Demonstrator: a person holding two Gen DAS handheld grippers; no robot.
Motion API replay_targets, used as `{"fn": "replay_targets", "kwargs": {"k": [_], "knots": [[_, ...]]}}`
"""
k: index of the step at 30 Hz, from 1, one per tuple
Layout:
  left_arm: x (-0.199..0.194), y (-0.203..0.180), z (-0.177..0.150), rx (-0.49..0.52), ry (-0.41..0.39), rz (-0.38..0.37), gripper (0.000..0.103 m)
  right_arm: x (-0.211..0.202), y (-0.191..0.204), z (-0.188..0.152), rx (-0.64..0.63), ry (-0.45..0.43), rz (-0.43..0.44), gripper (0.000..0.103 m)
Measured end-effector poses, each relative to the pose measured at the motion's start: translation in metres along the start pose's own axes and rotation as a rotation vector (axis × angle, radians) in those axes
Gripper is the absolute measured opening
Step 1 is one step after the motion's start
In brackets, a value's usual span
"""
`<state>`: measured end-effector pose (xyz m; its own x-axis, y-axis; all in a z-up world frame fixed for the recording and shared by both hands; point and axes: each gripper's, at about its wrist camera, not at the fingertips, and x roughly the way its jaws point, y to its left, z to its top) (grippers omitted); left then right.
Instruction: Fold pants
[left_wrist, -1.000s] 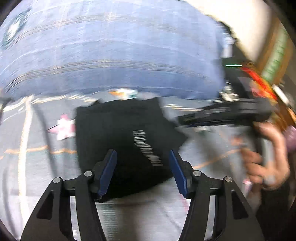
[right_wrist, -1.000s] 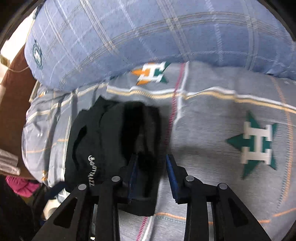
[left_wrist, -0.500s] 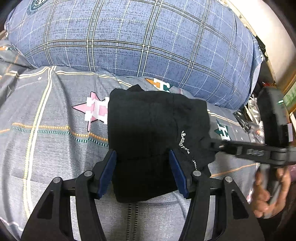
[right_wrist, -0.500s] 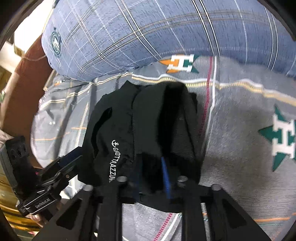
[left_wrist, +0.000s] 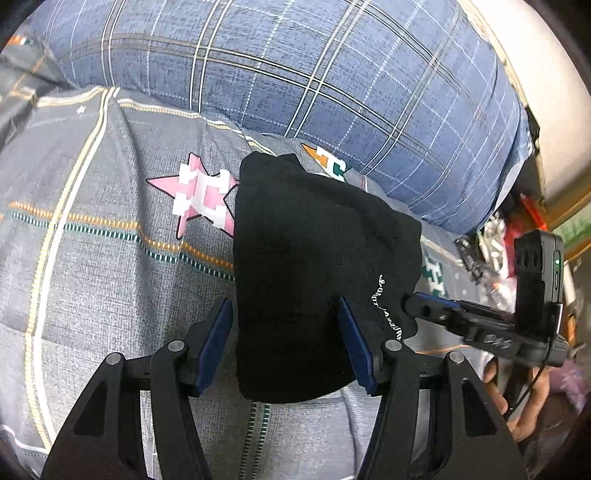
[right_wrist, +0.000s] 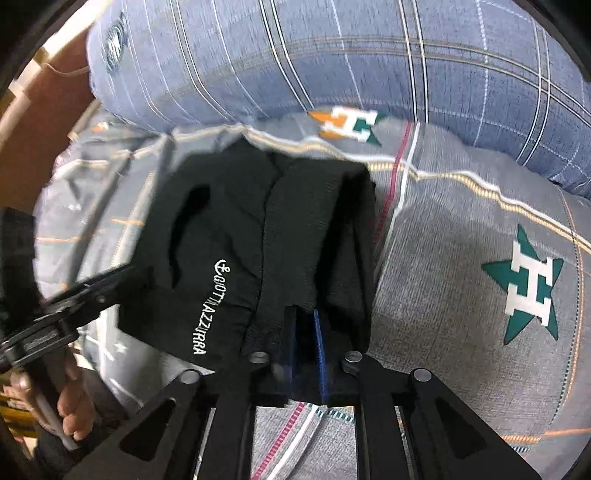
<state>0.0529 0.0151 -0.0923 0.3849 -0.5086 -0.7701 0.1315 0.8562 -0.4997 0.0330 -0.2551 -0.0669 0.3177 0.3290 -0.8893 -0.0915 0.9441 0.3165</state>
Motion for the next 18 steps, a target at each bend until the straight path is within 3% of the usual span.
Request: {"fn": "replay_targets", "kwargs": {"k": [1,3,7,13,15,18], "knots": [[0.000,0.005,0.002,-0.022,0.009,-0.019,0.058,-0.006,-0.007,0.001,0.026,-0.022,0.033,0.052],[0.002,0.011,0.006,-0.059,0.021,-0.043,0.058,-0.018,-0.022,0.002,0.091,-0.077,0.079,0.074],[0.014,0.017,0.013,-0.115,0.062,-0.097,0.058,-0.009,-0.036,0.009,0.181,-0.063,0.175,0.076],[0.025,0.017,0.013,-0.143,0.093,-0.111,0.058,0.032,-0.037,0.004,0.217,0.068,0.144,0.075],[0.022,0.017,0.012,-0.142,0.090,-0.117,0.057,0.030,-0.034,0.002,0.211,0.069,0.186,0.066],[0.020,0.018,0.011,-0.141,0.089,-0.116,0.057,0.019,-0.026,0.002,0.171,0.033,0.200,0.065]]}}
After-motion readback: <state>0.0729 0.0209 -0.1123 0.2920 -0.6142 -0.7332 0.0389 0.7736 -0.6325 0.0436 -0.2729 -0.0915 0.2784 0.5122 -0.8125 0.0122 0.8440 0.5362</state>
